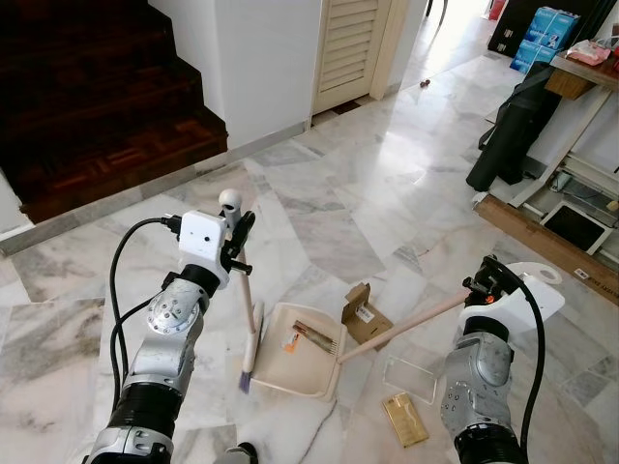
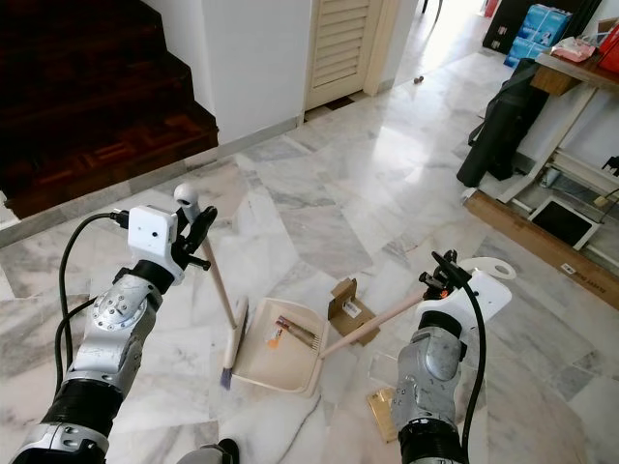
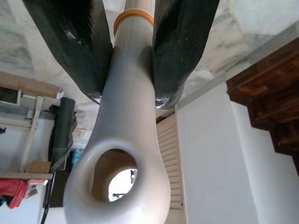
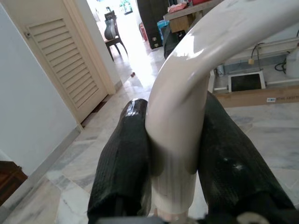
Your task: Sweep floor
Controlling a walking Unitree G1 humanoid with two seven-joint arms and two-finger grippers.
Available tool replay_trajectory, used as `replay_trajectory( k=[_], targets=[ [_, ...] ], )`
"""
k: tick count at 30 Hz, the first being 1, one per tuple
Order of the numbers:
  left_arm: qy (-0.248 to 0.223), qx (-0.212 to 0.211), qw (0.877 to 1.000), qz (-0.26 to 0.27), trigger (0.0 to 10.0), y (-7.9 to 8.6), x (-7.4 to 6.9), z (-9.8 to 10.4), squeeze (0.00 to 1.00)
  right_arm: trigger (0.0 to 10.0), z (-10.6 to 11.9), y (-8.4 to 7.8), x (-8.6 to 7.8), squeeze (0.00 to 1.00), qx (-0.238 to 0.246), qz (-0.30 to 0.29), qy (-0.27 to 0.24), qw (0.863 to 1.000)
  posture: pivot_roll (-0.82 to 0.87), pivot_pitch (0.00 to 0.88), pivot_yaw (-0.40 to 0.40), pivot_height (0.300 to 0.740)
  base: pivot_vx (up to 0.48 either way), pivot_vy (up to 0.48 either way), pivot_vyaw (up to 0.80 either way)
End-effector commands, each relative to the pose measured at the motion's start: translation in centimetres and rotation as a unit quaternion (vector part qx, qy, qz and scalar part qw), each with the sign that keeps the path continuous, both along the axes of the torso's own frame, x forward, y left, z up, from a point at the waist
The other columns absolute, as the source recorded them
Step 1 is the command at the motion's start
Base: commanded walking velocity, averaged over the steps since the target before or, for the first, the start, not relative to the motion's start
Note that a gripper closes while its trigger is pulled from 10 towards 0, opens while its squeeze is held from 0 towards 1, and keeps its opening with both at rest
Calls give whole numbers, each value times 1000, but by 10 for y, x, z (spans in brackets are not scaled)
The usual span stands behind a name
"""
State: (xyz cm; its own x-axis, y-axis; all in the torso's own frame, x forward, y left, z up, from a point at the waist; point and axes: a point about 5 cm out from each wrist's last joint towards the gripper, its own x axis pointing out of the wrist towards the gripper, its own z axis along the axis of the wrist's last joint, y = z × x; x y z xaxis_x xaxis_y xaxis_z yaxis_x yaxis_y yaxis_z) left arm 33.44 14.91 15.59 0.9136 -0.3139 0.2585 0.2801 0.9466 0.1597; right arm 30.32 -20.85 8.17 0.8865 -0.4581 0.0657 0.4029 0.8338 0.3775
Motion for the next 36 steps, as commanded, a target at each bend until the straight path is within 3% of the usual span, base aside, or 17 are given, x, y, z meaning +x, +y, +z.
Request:
replay_trajectory(
  k=[1, 15, 21, 36],
  targets=[
    [-34, 0, 999, -17, 10000, -9, 2, 14, 0, 10000, 10, -2, 1, 0, 9, -5, -24, 1000, 151, 9, -78, 740, 0, 0, 0],
    [-42, -6, 999, -14, 10000, -9, 3, 20, 0, 10000, 12, 2, 0, 0, 5, 3, -21, 1000, 160, 76, -73, 740, 0, 0, 0],
    [-49, -8, 998, -27, 10000, -9, 1, 23, 0, 10000, 30, 9, -1, 0, 2, 14, -93, 996, 162, 88, -67, 740, 0, 0, 0],
    [-50, -6, 998, -24, 10000, -6, 0, 24, 0, 10000, 31, 5, -4, 0, 5, 8, -99, 995, 171, 110, -67, 740, 0, 0, 0]
  ],
)
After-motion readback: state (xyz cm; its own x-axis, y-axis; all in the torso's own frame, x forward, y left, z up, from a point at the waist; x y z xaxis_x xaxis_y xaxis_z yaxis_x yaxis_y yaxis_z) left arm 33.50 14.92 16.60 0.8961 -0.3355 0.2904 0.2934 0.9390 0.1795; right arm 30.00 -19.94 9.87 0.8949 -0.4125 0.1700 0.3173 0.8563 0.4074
